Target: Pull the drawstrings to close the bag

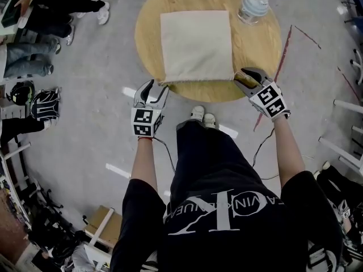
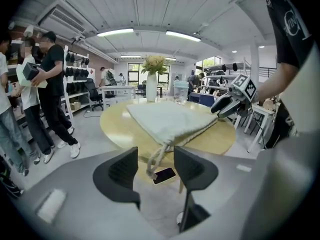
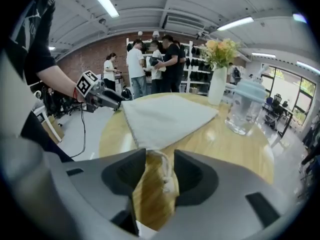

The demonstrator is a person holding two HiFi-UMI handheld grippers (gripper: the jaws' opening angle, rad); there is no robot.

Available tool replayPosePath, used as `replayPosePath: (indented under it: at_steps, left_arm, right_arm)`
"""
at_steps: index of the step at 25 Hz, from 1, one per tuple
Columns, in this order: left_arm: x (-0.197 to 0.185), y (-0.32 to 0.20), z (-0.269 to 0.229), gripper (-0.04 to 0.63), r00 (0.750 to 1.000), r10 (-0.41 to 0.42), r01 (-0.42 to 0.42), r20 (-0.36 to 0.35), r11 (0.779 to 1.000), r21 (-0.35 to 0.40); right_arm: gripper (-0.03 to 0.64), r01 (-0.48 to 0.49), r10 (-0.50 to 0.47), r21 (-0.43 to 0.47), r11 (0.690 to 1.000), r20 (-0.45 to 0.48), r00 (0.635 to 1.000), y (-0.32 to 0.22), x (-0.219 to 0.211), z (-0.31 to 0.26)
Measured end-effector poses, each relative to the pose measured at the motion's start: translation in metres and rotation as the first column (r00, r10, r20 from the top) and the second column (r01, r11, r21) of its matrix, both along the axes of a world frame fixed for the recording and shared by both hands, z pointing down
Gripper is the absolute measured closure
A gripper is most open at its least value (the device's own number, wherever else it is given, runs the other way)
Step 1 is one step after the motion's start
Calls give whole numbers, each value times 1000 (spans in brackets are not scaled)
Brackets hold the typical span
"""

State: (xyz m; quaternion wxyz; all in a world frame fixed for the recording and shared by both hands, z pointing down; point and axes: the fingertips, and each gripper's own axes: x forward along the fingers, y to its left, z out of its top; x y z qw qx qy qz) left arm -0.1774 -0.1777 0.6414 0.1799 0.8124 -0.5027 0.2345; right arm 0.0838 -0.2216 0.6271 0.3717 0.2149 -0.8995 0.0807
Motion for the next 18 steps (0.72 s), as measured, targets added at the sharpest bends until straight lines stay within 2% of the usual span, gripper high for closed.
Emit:
replayPosePath:
  at_steps: [2, 6, 11, 16, 17, 18]
  left_arm:
    - [-5, -2, 4, 382, 999, -11, 10, -34, 1000, -16]
    - [-8, -3, 9, 383, 990, -21, 14, -139, 999, -53]
    - [-5, -3, 9, 407, 978, -27, 14, -206, 998, -64]
    - [2, 0, 10, 411, 968, -39, 20, -250, 997, -80]
    - [3, 1, 11, 411, 967, -41, 20, -250, 996, -86]
    - [2, 1, 12, 411, 967, -46, 23, -250, 995, -94]
  right_arm:
    - [449, 23, -23, -15, 1000, -35, 999, 1, -3, 6]
    - [450, 35, -37, -42, 999, -39, 999, -2, -7, 10]
    - [458, 44, -47, -66, 997, -38, 998, -1, -10, 14]
    - [520, 38, -41, -81, 996, -30, 999, 4, -10, 15]
    - [576, 24, -26, -83, 996, -29, 999, 3, -9, 16]
    - [589, 14, -16, -87, 996, -29, 999, 3, -10, 16]
